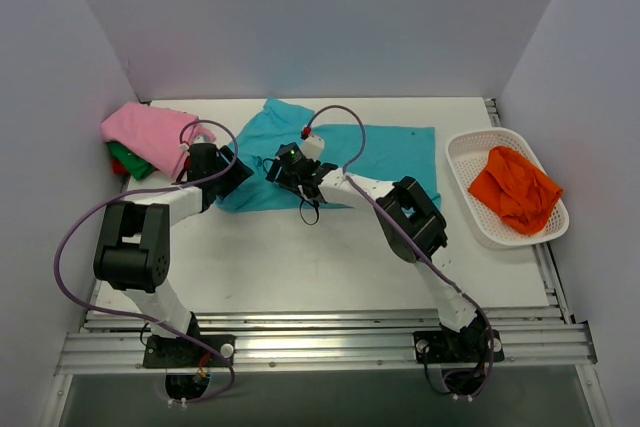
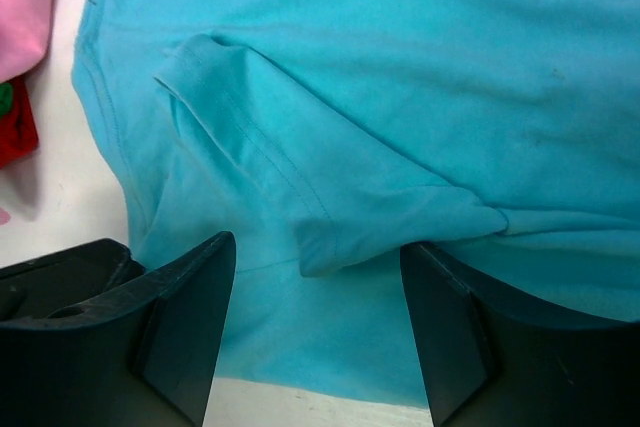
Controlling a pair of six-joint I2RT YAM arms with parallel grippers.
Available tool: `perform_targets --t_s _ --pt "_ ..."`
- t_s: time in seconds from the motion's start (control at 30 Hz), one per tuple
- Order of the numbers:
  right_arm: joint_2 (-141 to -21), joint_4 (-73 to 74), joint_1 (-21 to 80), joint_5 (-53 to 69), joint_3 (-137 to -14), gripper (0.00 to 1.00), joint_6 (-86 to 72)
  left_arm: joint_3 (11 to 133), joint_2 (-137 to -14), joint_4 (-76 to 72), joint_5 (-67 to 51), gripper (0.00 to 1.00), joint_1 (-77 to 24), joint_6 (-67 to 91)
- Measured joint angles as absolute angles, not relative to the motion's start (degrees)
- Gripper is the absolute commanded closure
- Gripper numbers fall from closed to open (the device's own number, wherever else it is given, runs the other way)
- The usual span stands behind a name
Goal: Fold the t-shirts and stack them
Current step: Fold the tshirt
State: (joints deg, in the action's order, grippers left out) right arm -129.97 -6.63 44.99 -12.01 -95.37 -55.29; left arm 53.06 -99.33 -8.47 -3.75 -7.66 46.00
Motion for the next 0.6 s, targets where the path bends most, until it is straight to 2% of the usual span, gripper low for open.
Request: perform_targets --t_s 0.13,0.27,0.6 --pt "-130.1 -6.7 44.9 -11.7 -97.0 0.43 -55.3 53.1 -99.3 -8.5 -3.7 0.29 -7.7 46.0" --pt "-130.4 -7.1 44.6 -11.0 -98.1 0.54 -55.5 53.1 -99.3 -8.7 -3.7 0.29 -7.7 46.0" --pt "-133.7 -8.3 43.9 -8.9 -98.9 0.52 -55.9 53.1 -99.3 -8.8 -3.7 0.29 -7.3 45.8"
